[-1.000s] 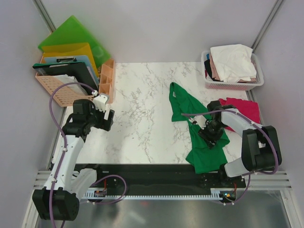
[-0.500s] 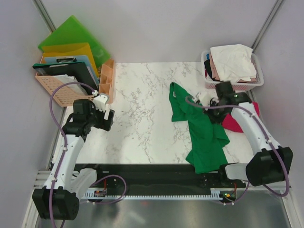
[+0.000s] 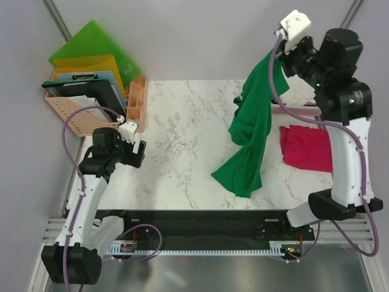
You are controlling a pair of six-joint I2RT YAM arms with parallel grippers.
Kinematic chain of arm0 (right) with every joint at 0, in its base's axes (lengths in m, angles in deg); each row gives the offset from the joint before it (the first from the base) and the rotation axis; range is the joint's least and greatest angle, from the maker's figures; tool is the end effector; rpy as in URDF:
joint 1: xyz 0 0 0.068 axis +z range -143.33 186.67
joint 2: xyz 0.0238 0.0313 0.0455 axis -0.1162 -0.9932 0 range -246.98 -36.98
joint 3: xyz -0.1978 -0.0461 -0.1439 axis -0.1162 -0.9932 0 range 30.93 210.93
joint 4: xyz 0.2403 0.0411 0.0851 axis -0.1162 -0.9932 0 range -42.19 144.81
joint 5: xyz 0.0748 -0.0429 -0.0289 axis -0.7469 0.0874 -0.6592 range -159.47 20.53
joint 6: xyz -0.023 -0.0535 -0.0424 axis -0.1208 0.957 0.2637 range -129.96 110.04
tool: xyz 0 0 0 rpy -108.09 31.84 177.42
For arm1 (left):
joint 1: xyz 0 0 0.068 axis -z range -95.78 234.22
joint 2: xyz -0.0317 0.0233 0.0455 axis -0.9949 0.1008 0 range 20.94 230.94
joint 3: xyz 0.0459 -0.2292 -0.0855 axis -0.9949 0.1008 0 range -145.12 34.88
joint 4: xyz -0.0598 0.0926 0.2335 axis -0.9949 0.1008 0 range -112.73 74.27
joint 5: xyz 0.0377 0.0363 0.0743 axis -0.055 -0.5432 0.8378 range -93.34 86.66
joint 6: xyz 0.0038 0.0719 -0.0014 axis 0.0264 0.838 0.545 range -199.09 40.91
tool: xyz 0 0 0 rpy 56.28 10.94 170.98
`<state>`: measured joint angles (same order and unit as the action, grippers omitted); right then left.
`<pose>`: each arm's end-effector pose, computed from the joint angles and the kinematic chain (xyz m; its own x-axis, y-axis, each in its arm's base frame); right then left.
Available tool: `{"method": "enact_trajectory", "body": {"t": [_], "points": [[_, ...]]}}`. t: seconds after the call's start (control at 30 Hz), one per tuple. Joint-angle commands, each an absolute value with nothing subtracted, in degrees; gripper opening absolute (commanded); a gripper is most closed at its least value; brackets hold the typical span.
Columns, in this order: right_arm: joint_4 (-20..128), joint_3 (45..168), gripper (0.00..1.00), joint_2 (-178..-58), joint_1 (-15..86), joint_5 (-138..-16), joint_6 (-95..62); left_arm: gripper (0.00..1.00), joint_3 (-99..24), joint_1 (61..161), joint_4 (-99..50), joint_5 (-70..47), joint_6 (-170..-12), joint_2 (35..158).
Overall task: Fold and stack the t-shirts
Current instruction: Flatten out the tshirt
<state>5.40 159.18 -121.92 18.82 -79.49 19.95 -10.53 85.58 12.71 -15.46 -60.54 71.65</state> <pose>0.2574 0.0659 0.5471 0.0976 -0.4812 -0.8712 -0.3781 0.7918 -0.4797 0.2144 -0.0175 0.2497 -0.5606 0.3245 -0.7619 0.3804 0.9181 0.1111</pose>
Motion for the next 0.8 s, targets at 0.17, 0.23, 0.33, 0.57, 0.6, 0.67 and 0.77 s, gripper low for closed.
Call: {"method": "enact_trajectory", "body": {"t": [0.17,0.23,0.33,0.57,0.6,0.67,0.77], "points": [[10.5,154.5,0.0,-129.9,25.7,-72.8,13.1,1.0,-11.7,85.7,12.3,-16.0,-59.8,71.5],[11.8,155.2,0.0,-132.3,26.5,-70.8,11.5,1.0,-11.6,85.8,12.2,-16.3,-59.8,71.3],[9.9,160.0,0.0,-139.2,29.4,-66.7,10.8,1.0,-11.7,85.8,12.2,-16.8,-59.7,71.5],[9.1,174.3,0.0,-152.2,37.9,-61.7,10.7,1.0,-11.3,85.8,12.3,-16.3,-59.5,70.7],[9.5,174.5,0.0,-152.5,39.7,-61.7,11.3,1.0,-11.2,85.8,12.3,-16.2,-59.5,70.3],[10.4,175.2,0.0,-153.0,40.9,-63.6,11.0,1.0,-10.9,85.8,12.8,-16.0,-59.6,70.0],[10.6,178.0,0.0,-153.0,42.0,-67.0,9.9,1.0,-11.0,85.8,13.1,-15.7,-59.5,69.5]]}}
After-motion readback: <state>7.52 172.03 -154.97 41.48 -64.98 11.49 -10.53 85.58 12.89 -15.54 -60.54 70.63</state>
